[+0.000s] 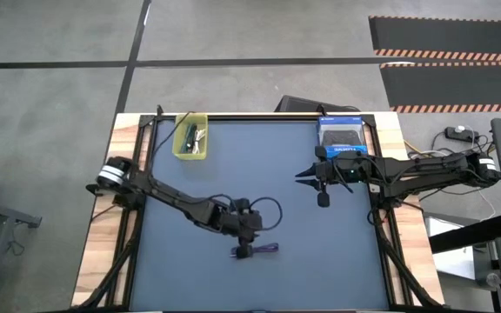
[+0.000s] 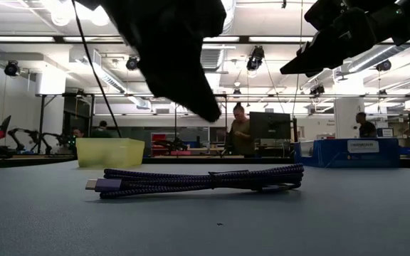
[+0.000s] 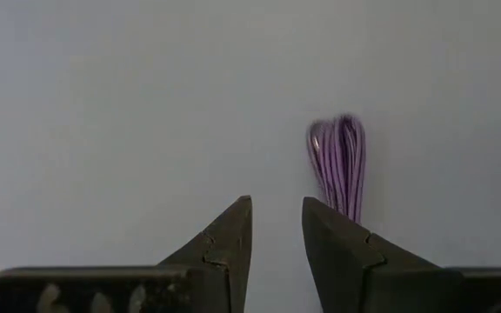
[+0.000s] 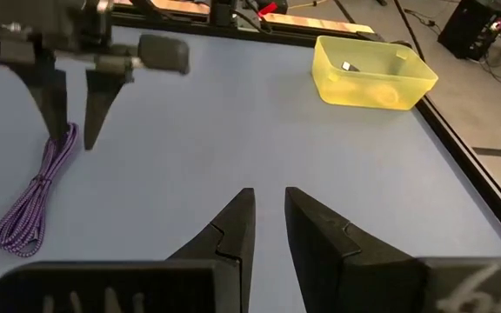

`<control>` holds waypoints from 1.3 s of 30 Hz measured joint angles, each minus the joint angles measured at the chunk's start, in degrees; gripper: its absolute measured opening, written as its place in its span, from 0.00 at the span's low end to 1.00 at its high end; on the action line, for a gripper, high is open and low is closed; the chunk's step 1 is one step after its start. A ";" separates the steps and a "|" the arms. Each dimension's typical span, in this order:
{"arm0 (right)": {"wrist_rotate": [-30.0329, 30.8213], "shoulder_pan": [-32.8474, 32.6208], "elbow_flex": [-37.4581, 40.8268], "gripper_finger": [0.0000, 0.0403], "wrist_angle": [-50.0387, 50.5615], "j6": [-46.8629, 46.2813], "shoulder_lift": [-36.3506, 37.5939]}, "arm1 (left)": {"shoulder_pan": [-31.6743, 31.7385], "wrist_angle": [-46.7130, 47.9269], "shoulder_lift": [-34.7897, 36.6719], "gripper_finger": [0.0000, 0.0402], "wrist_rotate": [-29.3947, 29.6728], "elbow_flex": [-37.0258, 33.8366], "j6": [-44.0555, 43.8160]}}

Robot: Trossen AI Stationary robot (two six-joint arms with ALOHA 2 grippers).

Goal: Pick and place USB-C Cables
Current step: Put the purple black charger cable into the yellow bin

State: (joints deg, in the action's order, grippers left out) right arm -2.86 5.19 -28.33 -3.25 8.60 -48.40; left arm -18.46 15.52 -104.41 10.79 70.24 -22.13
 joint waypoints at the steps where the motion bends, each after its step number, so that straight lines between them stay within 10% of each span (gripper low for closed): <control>1: -0.01 0.00 0.02 0.14 0.00 -0.02 0.00 | -0.39 -0.01 -0.61 0.22 -0.42 0.00 -0.01; 31: -0.08 -0.06 0.85 0.14 -0.01 -2.82 -0.02 | -5.02 -5.16 -6.50 0.22 -2.18 -0.39 -1.50; 39: -0.06 -0.06 1.07 0.14 0.00 -2.71 -0.02 | -5.02 -5.02 -7.03 0.37 -1.74 -0.53 -1.49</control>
State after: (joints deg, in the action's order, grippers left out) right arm -2.92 5.13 -27.27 -3.25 5.89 -48.42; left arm -23.49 10.50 -111.44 9.05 69.71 -23.62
